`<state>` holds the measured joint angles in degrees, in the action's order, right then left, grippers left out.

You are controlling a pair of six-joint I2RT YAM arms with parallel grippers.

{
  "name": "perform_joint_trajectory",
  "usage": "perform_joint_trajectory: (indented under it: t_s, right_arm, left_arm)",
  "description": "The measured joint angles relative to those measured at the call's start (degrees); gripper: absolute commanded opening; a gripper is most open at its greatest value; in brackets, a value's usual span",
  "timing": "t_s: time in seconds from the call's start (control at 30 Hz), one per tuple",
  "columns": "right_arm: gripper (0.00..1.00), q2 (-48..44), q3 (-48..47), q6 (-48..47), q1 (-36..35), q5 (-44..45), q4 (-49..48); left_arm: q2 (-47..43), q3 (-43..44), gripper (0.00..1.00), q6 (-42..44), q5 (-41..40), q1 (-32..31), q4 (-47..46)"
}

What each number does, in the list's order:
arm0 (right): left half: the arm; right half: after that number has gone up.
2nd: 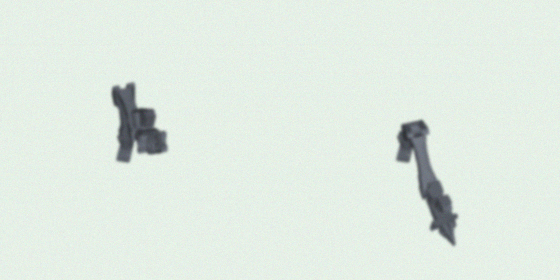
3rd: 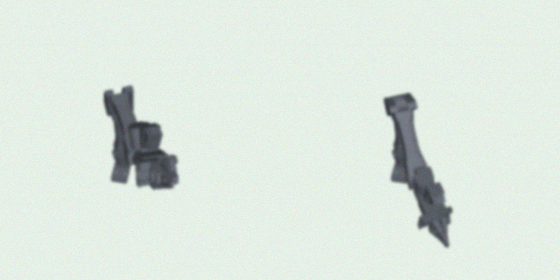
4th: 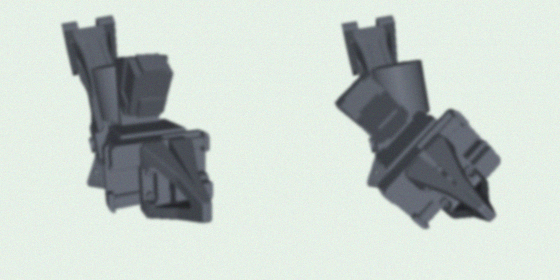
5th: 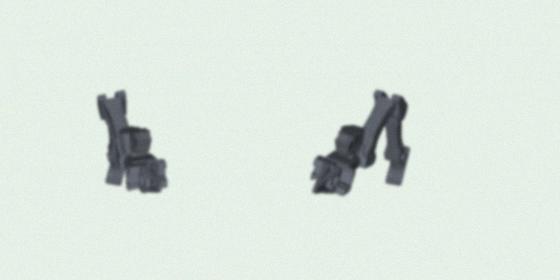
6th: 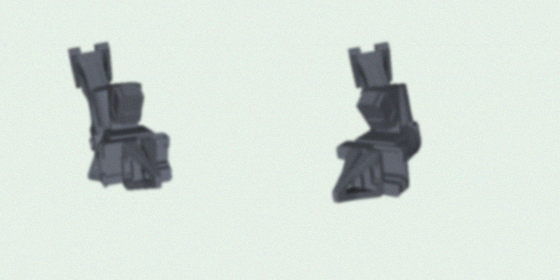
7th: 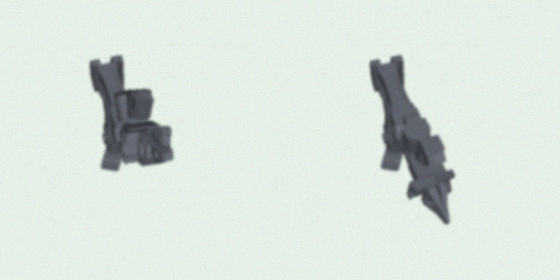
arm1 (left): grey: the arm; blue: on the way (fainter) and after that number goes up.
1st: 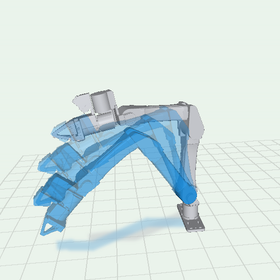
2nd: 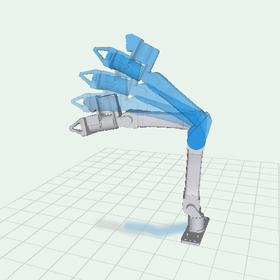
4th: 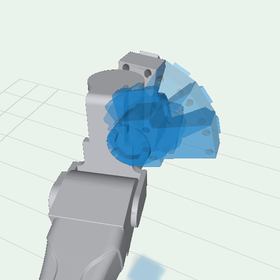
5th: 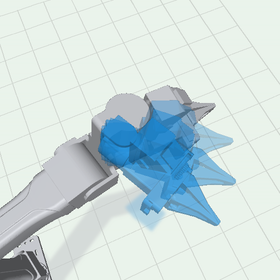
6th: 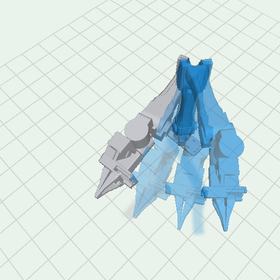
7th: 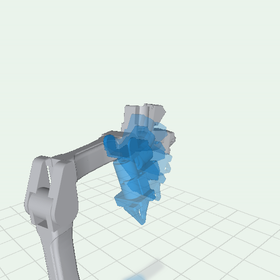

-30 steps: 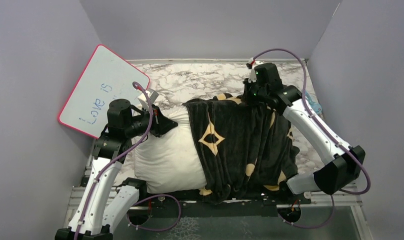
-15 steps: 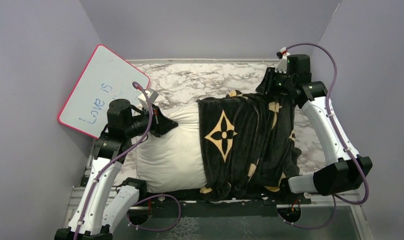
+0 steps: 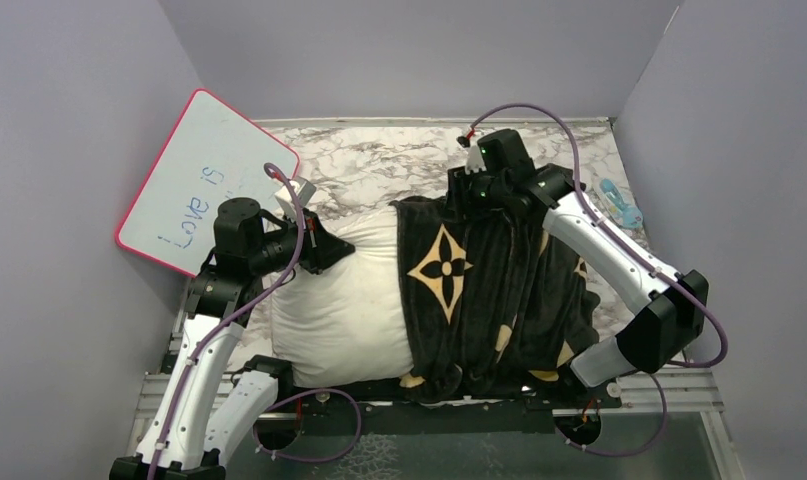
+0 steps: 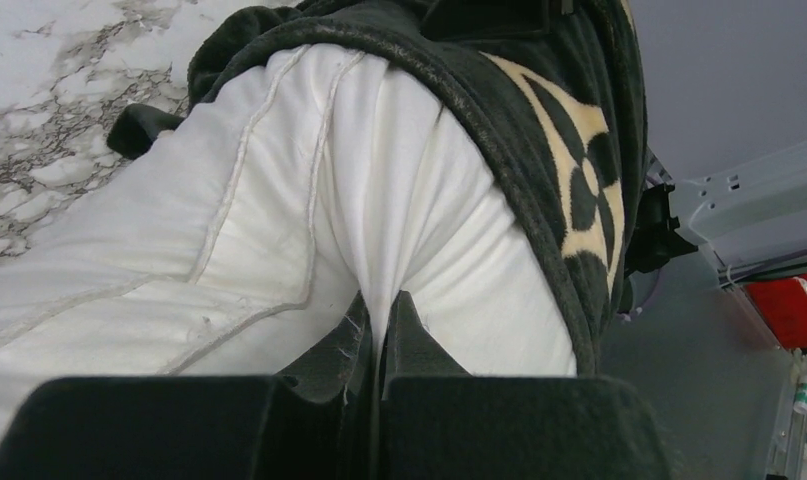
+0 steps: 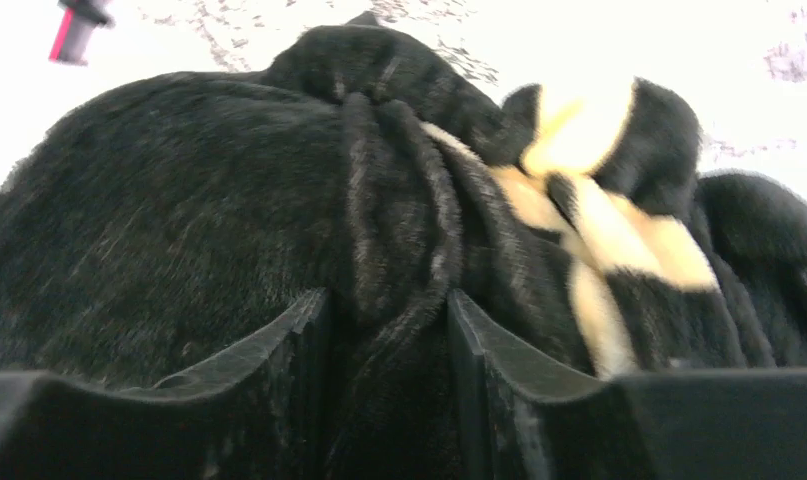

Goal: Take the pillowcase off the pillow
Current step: Remove the pillow from the pillowcase.

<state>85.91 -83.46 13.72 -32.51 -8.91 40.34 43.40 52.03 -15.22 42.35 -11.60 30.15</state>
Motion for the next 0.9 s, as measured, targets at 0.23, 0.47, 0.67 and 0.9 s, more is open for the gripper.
perform_joint_trajectory:
  t_s: [0.23,0.47,0.67,0.9]
  right_arm:
    - [0.01,-3.39,4.59,0.76,0.02,10.78,-2.64]
    - [0.09,-5.60,4.59,0.85,13.05,8.70,-0.09]
    - [0.50,-5.84,3.67,-0.35,15.85,-0.52,0.46]
    - [0.74,-11.21,2.38,-0.70,17.64,-1.70,1.49]
  left_arm:
    - [0.22,0.04,0.00,0.02,-0.61,0.00,0.13]
    - [0.22,0.57,0.00,0.00,-0.52,-0.35,-0.28]
    - [0.24,0.63,0.00,0.04,-0.61,-0.46,0.33]
    - [3.34,3.50,0.00,0.33,-2.78,-0.37,2.80]
